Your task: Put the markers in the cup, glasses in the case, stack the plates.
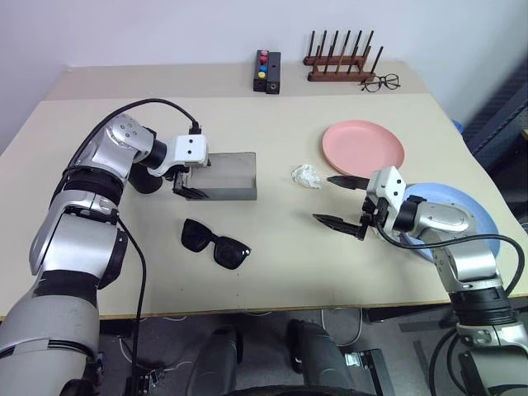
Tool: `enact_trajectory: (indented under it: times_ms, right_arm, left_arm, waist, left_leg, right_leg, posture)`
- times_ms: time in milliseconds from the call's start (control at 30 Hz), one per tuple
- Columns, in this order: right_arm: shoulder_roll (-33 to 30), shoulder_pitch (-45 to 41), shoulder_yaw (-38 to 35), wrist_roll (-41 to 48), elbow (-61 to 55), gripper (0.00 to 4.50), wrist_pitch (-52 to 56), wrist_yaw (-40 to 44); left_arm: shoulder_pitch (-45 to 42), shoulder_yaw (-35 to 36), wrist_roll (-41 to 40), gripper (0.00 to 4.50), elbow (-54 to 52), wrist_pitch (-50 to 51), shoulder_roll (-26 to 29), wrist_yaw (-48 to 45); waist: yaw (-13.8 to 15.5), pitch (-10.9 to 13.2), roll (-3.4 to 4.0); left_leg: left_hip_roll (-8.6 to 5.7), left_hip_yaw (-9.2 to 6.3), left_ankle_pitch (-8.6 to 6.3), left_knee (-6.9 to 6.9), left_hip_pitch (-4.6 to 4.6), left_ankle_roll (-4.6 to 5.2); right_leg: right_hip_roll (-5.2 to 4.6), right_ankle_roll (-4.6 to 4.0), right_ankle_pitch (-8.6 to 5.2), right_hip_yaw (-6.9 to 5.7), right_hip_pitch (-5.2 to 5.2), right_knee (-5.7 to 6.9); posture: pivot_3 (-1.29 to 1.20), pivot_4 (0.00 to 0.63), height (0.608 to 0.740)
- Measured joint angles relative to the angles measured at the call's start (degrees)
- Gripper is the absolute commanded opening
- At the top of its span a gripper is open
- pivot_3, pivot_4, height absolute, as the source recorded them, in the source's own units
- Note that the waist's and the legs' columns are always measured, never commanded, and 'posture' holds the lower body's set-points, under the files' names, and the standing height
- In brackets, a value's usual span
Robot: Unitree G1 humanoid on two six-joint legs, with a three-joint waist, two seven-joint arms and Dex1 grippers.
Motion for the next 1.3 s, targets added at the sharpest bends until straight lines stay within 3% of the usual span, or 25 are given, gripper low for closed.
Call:
enact_trajectory:
  times_ms: [500, 1300]
  right_arm:
    - [-0.76, -0.46, -0.12, 0.65, -0.07, 4.50, 2.03, 1.58]
    - [-1.31, 0.72, -0.64, 1.36, -0.73, 4.50, 2.47, 1.13]
  left_arm:
    - [0.32, -2.85, 7.40, 4.44, -5.78, 0.08, -0.31, 7.96]
    - [3.42, -3.90, 8.37, 4.44, -7.05, 5.37, -0.72, 7.12]
  waist:
    - [0.01, 0.00, 0.00]
    - [-0.08, 0.00, 0.00]
  left_leg:
    - [0.00, 0.00, 0.00, 0.03, 0.00, 0.00]
    - [0.00, 0.00, 0.00, 0.06, 0.02, 0.00]
  right_leg:
    - [0.00, 0.00, 0.01, 0.00, 0.00, 0.04]
    - [0.00, 0.00, 0.01, 0.00, 0.00, 0.11]
  posture:
    - [0.00, 0.150, 0.740]
    - [0.00, 0.150, 0.740]
